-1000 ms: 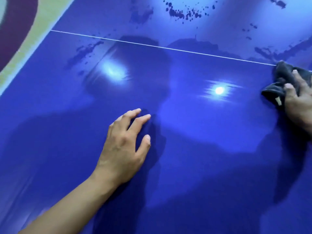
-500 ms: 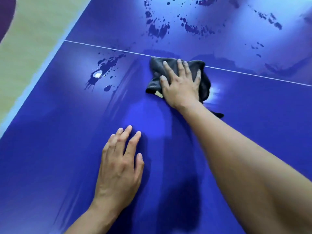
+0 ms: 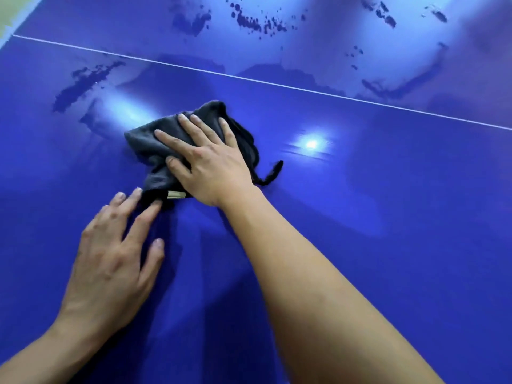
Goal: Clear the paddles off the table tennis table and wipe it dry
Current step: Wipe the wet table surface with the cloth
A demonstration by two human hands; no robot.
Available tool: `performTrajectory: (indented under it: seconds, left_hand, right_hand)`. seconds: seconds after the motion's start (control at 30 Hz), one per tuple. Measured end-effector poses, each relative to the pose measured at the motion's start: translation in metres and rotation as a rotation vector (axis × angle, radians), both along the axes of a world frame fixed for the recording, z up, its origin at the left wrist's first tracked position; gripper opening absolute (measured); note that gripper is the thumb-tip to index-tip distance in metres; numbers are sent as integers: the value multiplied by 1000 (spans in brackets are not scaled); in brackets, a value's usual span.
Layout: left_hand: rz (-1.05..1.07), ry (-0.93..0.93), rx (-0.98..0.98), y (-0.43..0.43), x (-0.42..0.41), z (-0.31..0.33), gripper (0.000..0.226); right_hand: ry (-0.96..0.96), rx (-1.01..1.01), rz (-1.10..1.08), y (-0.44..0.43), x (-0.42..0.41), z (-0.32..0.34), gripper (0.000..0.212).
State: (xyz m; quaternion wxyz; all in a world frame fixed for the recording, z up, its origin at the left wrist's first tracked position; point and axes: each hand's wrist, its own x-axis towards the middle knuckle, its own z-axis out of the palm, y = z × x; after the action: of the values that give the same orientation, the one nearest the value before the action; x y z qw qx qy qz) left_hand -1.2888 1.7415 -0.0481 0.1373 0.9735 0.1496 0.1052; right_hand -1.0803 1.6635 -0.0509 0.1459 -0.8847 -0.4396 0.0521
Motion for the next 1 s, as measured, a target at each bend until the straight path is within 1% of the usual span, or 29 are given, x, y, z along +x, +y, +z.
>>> performTrajectory:
  seconds: [0.13,0.23,0.4,0.5,0.63,0.67,0.77,0.8,0.93,1.0]
  left_hand:
    - [-70,6,-10,-70,1,4,59]
    - [-62,43,-16,-103,2,2,60]
    - [12,78,-4,-114,-1,-5,60]
    - [20,76,9,-116,0,-5,60]
    - [22,61,-34,-115,-1,-7,59]
    - [27,41,-73,-114,-1,-6,59]
    - [63,-41,-277,-111,-3,1,58]
    - [51,-58,-305,-111,-5,3,58]
    - [-18,-81,-205,-86,-45,3,55]
    - [4,-89,-249,-73,-77,4,53]
  right_hand:
    - [-12,11,-196,-94,20,-1,52]
    - [-23,-28,-397,-188,40,-2,53]
    - [-37,-36,-753,-330,61,-3,57]
    - [-21,-46,-862,-369,64,-2,57]
    - [-4,-56,-886,-369,62,-1,54]
    - [8,-59,-884,-368,62,0,53]
    - [37,-78,-849,-358,55,5,55]
    - [38,-83,-830,-351,49,7,57]
    - [-12,-85,-637,-271,6,4,63]
    - [-40,-85,-535,-219,-16,2,63]
